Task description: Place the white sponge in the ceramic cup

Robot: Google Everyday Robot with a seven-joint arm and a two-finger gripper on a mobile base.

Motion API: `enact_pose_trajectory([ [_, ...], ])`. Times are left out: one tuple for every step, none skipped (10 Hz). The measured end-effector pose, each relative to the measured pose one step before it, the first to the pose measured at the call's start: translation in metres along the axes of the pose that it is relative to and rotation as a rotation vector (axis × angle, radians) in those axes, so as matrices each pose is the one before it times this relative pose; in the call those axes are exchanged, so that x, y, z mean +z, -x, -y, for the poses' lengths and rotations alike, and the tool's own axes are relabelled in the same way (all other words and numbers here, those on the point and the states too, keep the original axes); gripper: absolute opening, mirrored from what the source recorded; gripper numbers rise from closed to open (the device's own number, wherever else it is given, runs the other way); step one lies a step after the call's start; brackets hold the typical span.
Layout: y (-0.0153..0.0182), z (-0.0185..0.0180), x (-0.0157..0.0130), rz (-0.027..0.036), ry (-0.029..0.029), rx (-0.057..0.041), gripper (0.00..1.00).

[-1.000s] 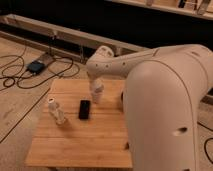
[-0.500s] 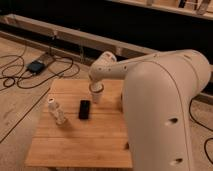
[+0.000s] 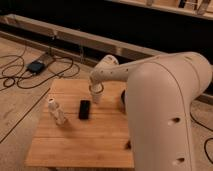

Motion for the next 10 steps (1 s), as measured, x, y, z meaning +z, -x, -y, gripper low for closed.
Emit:
enact_pose_trajectory([
  [-0.00341,-0.00167,-0.00018,0.00323,0.00699,0.00351,0.72],
  [-0.00146,-0.00052,-0.00075,0.00226,0.00286,0.00205,0.72],
  [-0.00159,-0.00092,-0.00074,0.00261,0.00317,0.00136,0.72],
  [-0.00125,-0.00032,-0.00117,0.00257,0.00144,0.00021,0.72],
  [-0.00052,0.00004,-0.00248,0.00443,0.00072,0.00071,0.72],
  [0.00017,-0.00023,-0.00206,0.00282,-0.0001,-0.00103,0.72],
  [0.00086,0.00083,-0.00263,0.00286,-0.00224,-0.00076,0.72],
  [0.00138,0.00108,-0.00379,0.00344,-0.00358,-0.00145,0.72],
  [0.00166,0.00198,-0.005,0.00278,-0.00603,-0.00097,0.72],
  [0.00096,0.00279,-0.005,-0.00199,-0.00796,0.00076,0.72],
])
